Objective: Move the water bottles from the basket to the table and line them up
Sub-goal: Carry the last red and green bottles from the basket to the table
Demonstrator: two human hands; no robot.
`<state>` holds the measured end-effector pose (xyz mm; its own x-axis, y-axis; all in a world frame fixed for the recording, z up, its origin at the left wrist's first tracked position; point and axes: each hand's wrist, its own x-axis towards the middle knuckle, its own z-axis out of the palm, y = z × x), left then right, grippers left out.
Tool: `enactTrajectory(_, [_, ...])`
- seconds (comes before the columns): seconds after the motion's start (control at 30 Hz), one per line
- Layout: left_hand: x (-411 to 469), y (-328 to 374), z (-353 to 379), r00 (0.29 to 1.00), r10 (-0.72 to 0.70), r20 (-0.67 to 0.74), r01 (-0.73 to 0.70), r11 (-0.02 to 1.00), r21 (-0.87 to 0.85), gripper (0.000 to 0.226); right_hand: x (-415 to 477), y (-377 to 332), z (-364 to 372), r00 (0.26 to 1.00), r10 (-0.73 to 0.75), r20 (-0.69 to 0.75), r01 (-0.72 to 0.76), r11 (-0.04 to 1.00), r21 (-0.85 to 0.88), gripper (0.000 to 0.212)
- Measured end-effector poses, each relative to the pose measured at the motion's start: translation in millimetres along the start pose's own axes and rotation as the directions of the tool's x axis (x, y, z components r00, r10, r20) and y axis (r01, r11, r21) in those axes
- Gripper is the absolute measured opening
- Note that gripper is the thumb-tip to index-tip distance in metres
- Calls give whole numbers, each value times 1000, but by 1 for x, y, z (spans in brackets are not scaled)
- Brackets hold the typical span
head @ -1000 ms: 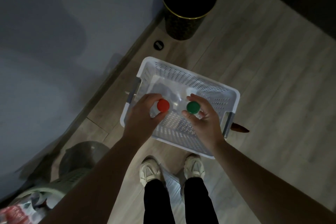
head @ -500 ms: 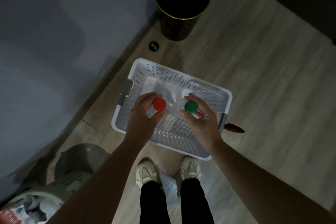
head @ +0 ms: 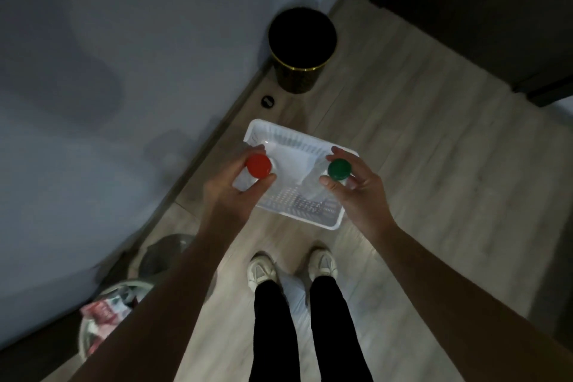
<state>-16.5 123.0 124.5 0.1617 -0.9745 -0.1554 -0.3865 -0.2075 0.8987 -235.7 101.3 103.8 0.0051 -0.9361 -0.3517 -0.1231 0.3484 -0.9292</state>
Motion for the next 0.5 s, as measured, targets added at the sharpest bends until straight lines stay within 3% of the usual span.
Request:
enactTrajectory(0.1, [-28, 79, -46, 996, -49, -73, 34, 980, -198, 37, -43, -83, -13, 998, -50, 42, 51, 998, -23, 36])
enactTrajectory(0.27, [-71, 181, -102, 965, 85, -250, -165, 933, -320, 32, -104, -190, -28, 980, -187, 66, 180, 979, 99, 16])
enactTrajectory(0.4, [-91, 230, -127, 949, 24, -314, -183, 853, -489, 25, -123, -238, -30, 963, -231, 137, 211, 967, 145, 32])
enactTrajectory(0.5, [-100, 235, -136, 975, -26, -222, -120, 778, -616, 32, -123, -260, -31, 931, -206, 301, 144, 966, 216, 37])
